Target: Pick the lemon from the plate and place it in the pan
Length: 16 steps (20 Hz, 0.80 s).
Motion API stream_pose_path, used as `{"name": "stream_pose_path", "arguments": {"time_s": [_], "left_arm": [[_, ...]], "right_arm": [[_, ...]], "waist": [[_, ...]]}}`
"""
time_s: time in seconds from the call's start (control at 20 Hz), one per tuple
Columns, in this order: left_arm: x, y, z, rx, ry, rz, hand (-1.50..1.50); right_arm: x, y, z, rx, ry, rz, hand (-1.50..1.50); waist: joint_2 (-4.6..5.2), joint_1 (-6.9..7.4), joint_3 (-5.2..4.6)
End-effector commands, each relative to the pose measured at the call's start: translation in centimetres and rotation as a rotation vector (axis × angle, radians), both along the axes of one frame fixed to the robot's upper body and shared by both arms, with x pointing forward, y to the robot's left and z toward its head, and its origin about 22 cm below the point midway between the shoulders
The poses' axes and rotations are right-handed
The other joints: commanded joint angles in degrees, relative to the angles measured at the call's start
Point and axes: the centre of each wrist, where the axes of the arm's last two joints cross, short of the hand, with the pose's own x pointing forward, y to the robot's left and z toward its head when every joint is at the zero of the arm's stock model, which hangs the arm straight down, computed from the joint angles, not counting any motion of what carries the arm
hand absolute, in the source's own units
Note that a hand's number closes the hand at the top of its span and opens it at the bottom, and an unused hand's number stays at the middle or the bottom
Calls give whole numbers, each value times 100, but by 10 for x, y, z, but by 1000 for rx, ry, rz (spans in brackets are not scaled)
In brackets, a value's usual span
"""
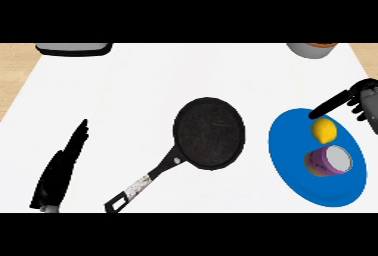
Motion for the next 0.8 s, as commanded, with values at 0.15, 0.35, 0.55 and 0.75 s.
{"name": "stream_pose_path", "arguments": {"time_s": [0.15, 0.35, 0.55, 0.75], "left_arm": [[-6, 8, 11, 7, 1, 11, 0], [8, 15, 10, -1, -6, 15, 0], [-2, -1, -3, -1, -3, 16, 0], [-4, -3, 11, -7, 0, -24, 0]], "right_arm": [[6, 8, -11, 23, 154, -41, -150], [8, 17, -14, 7, 168, -27, -150], [-1, 24, -41, 11, 189, -27, -150], [7, 21, -38, 9, 182, -33, -150]], "waist": [[-11, -10, 1], [-15, -66, -3], [-30, -93, -3], [3, 16, 3]]}}
